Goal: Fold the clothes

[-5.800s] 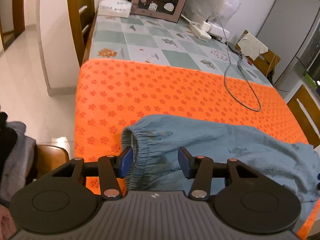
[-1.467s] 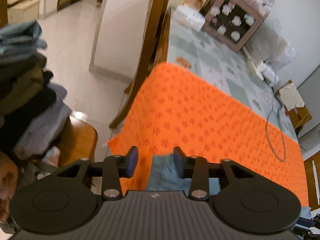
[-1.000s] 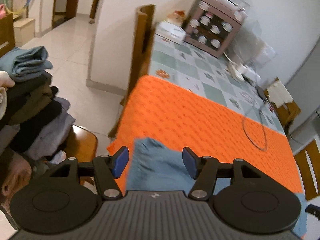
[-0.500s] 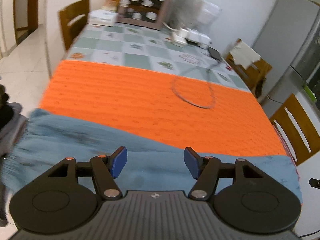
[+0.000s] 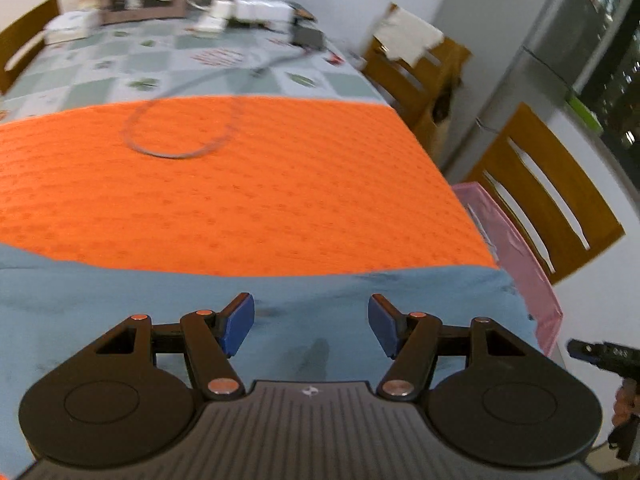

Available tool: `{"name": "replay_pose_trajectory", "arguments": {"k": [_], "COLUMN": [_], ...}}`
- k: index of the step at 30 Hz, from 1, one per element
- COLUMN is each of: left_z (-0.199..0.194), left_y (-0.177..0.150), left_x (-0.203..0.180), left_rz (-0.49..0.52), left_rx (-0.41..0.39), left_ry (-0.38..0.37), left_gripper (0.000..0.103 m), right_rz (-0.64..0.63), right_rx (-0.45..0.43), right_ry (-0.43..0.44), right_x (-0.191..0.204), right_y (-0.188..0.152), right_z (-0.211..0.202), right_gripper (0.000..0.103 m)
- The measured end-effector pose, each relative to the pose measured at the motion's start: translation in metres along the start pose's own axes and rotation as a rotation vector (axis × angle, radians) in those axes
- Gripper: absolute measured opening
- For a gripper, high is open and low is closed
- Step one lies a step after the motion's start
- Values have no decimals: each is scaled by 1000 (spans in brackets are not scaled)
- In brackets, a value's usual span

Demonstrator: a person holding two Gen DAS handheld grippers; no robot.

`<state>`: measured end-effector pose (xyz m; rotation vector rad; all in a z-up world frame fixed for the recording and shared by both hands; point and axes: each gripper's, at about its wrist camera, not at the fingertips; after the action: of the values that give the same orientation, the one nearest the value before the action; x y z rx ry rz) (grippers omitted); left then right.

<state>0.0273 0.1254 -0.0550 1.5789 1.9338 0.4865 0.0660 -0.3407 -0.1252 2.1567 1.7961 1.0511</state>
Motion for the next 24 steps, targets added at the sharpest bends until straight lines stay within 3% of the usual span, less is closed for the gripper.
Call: {"name": "replay_pose_trajectory", "arguments": {"k": [4,9,12,20,24], "left_z": [19,29,33,34,33], "left_y": [1,5,7,16,19], "left_x": [-42,-79,-94,-124,-140], "left_rz": [24,49,78,144,182], "left_rx": [32,46,64,84,76], "left_ry": [8,22,28,21,7], "left_gripper": [69,74,74,74,74], "right_rz": [-7,135,299,765,978], "right_rx": [57,112,118,122,143], "right_ry": [51,97,113,173,187], "right_x": [-27,-67,-93,-133,-145], "right_y": [18,19,4,-64,-90], "right_z": [27,50,51,39,45], "right_gripper": [41,41,42,64,67]}}
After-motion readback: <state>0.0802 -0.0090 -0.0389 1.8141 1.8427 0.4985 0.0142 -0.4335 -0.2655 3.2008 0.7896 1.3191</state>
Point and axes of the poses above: each gripper's, at about its wrist camera, not at the fingertips, and z roughly the way its jaws point, x to its left, y to its top, and after that the axes turned 5 degrees about -x, right-handed
